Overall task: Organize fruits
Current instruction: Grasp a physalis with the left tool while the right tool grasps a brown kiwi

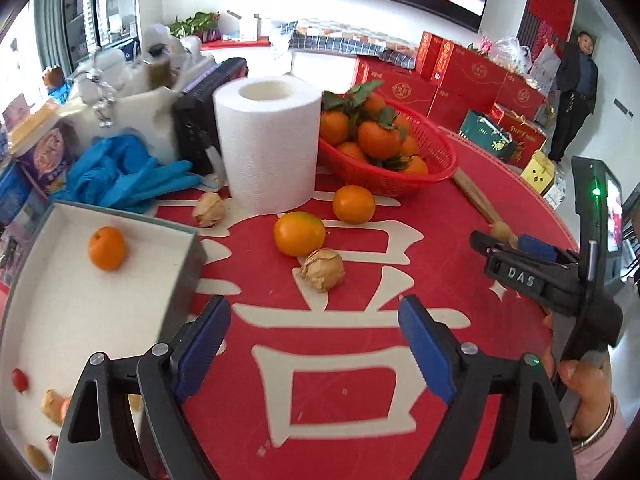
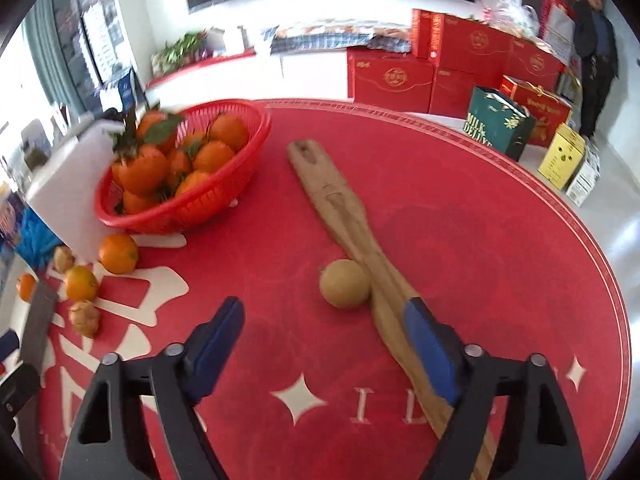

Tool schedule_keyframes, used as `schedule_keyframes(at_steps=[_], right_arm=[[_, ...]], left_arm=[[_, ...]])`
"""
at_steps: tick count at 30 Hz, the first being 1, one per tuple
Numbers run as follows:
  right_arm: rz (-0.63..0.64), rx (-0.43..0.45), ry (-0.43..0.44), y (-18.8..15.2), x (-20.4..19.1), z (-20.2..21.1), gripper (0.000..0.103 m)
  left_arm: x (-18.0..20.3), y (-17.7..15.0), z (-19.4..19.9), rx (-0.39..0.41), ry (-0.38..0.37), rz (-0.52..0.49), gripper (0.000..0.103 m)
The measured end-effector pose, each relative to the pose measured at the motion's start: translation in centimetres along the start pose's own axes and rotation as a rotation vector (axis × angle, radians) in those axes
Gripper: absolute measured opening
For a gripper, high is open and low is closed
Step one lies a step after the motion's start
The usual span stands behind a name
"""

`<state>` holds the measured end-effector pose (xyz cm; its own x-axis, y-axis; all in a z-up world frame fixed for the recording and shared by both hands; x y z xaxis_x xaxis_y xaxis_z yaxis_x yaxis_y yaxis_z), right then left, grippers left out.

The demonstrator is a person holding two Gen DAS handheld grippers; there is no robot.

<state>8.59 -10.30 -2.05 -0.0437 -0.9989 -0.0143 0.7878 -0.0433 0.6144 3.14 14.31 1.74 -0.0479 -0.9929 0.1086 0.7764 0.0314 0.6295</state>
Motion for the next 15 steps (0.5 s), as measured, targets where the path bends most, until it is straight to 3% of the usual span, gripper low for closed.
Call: schedule_keyframes(at_steps=[3,5,7,9,12,15], right_arm=[[0.057,0.015,-0.034,0.0,-0.8,-0.3,0.073],[0.110,0.038,-0.095,-0.1,-1.3,-0.2,0.041],[0.121,0.045,-0.083,-0.4,-1.4,0.0,0.027],[0.068,0.041,-0.019,-0.6,-0.7,0.5,0.027],[-0.032,0.026,0.122,-1.1,0.5,1.4,0.027],[-0.102,0.004,0.211,-2.1,1.6,2.6,0.027]], left_arm=[[0.3,0.6,-1.6,-0.002,0.018,0.005,0.088],[0.5,0.7,-2.7,-0.014,0.035,0.001,0.087],[0.6,0.6,-4.0,-0.051,0.044,0.008,0.077],[0.5,0.3,-5.0,-0.080,0.049,0.023,0.060],[0.7,-0.1,-4.7,-0.035,0.093,-0.025,0.028],[0.4,-0.7,-4.0,-0.033,0.047,-0.008,0.028]])
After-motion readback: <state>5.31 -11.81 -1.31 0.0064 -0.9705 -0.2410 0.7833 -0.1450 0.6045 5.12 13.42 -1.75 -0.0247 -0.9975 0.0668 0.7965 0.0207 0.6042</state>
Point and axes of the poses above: each gripper's, at about its wrist camera, not at the fingertips, and z roughly against the way its jaws point, x to its right, y to its top, the point moved 4 cm from there along -z, roughly the way its jaws point, and after that the axes turned 4 degrees about x, right-handed, at the moved point
